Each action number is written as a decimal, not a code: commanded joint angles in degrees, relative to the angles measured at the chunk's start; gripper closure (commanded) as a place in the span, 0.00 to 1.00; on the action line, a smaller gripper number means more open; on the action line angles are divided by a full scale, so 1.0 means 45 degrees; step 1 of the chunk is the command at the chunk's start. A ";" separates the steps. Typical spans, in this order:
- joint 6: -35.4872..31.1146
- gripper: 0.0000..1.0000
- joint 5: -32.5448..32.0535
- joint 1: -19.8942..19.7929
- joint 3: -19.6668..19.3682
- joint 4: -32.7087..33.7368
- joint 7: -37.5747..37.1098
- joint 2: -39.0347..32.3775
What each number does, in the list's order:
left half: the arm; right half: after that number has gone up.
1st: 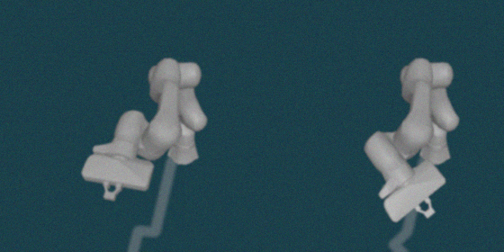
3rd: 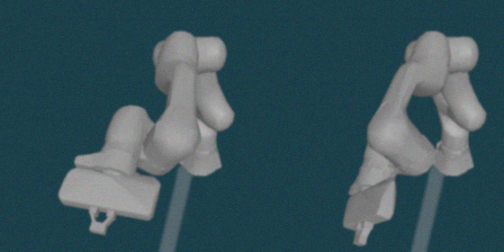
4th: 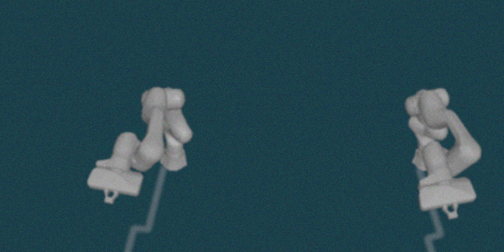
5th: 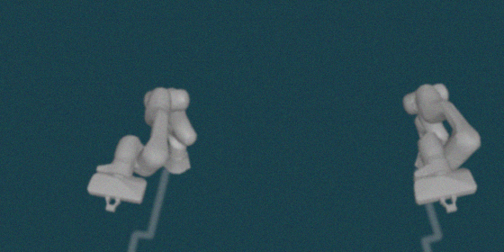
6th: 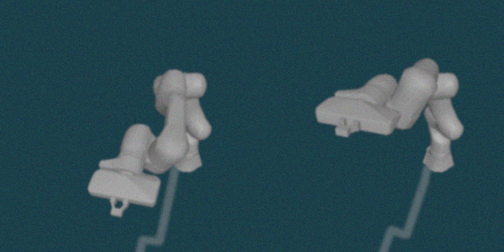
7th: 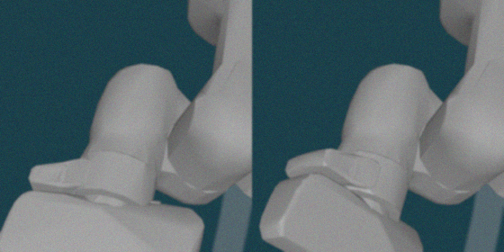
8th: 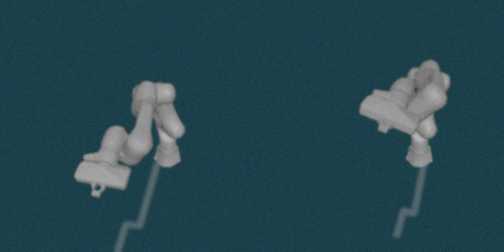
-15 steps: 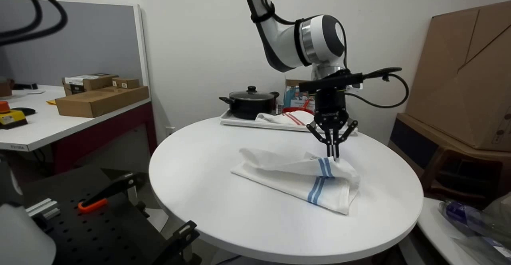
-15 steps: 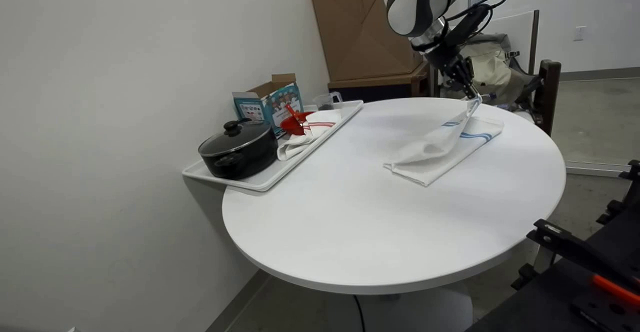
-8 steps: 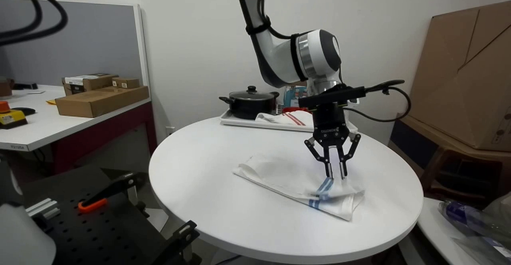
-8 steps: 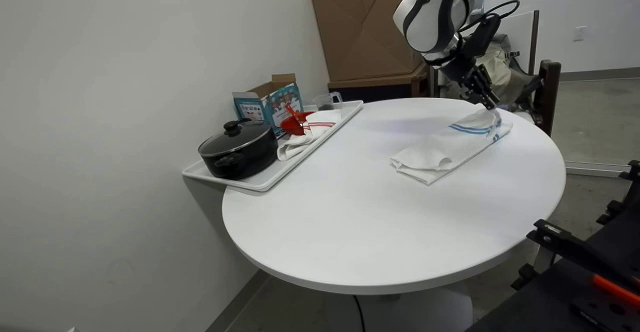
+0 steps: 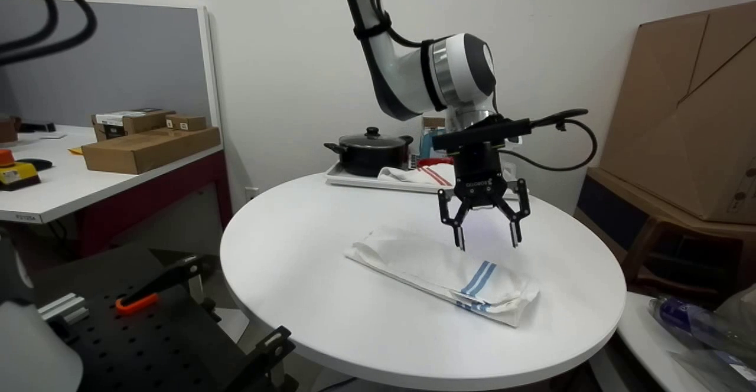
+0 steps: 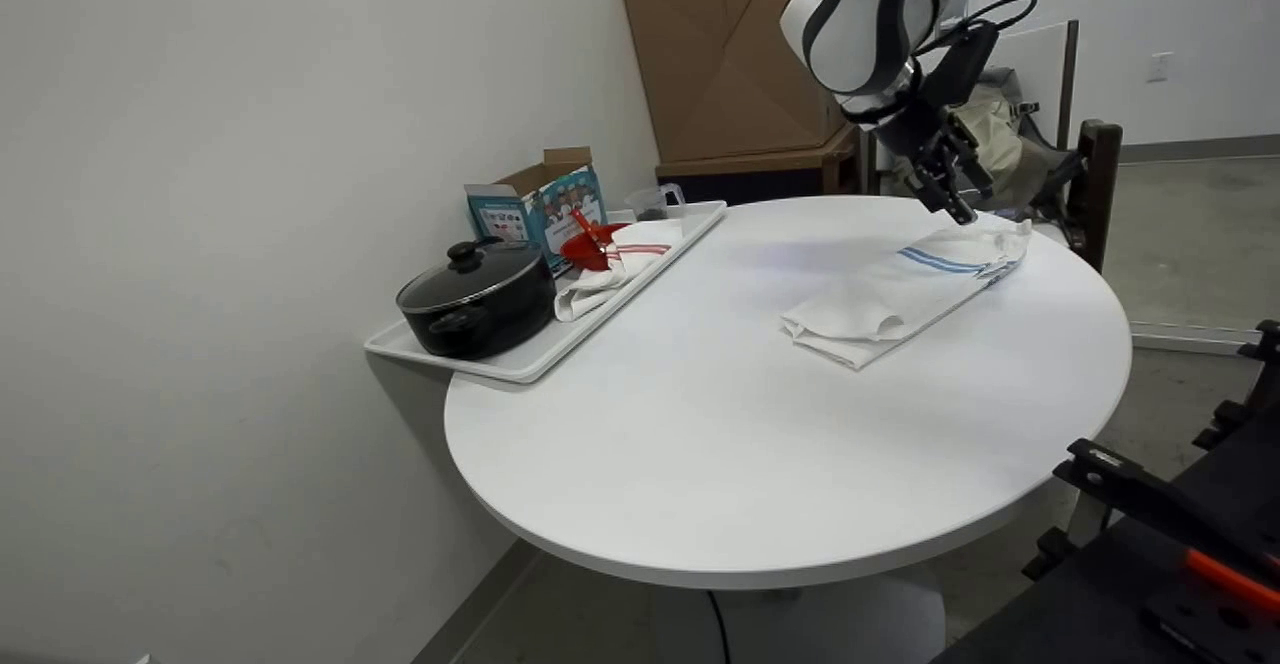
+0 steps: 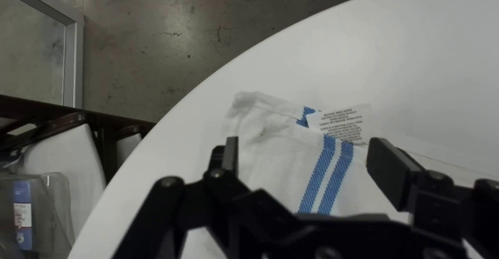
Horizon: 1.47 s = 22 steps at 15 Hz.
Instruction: Fold the towel three times
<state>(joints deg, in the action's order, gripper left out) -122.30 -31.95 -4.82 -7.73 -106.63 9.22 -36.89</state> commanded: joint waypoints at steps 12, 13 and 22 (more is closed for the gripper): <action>0.5637 0.00 0.6910 -0.2201 0.0886 0.4695 0.3364 0.1654; 0.5867 0.00 0.7054 -0.2301 0.0892 0.4993 0.3459 0.1493; 0.5703 0.00 0.7032 -0.2958 0.0475 0.6682 0.2937 0.0058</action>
<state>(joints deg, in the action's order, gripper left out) -97.39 -0.78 -17.00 -4.83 -79.32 23.40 -34.61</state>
